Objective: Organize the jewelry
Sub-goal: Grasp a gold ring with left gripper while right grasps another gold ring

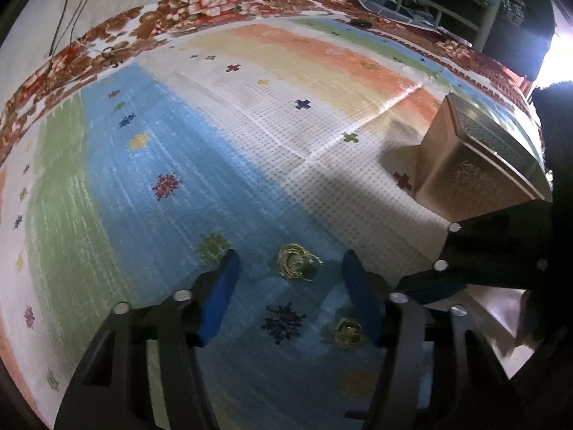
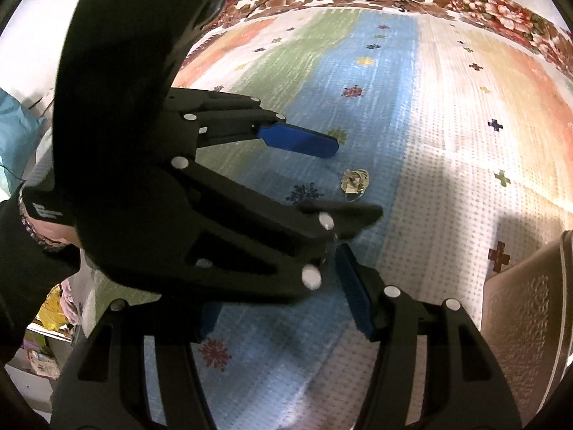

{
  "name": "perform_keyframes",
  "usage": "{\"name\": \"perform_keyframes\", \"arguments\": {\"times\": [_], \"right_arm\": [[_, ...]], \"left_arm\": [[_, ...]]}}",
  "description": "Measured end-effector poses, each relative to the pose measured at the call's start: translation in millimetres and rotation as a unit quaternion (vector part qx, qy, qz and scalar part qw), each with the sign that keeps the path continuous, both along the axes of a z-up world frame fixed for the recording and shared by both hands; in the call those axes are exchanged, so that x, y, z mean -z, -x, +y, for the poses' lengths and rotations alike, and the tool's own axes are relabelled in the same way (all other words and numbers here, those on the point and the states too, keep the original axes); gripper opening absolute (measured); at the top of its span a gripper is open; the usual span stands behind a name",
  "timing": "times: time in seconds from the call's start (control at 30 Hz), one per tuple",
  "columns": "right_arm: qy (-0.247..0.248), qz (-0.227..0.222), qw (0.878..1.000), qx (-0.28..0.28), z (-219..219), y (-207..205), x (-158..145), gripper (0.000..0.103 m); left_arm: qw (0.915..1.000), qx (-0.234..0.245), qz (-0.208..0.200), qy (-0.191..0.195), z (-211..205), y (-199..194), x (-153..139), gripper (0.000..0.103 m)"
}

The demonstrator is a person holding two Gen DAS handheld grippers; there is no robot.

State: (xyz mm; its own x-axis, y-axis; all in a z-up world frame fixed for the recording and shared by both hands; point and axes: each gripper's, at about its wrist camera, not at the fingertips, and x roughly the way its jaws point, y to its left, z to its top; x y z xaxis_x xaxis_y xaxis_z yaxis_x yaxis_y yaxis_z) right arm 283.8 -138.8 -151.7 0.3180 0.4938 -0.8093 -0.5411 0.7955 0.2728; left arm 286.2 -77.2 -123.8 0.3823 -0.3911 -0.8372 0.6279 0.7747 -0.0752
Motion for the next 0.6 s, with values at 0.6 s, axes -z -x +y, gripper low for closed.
{"name": "perform_keyframes", "arguments": {"times": [0.6], "right_arm": [[0.036, -0.024, 0.999, 0.014, -0.3, -7.7, 4.8, 0.021]], "left_arm": [[0.9996, 0.015, -0.023, -0.011, 4.9, 2.4, 0.8, 0.021]]}}
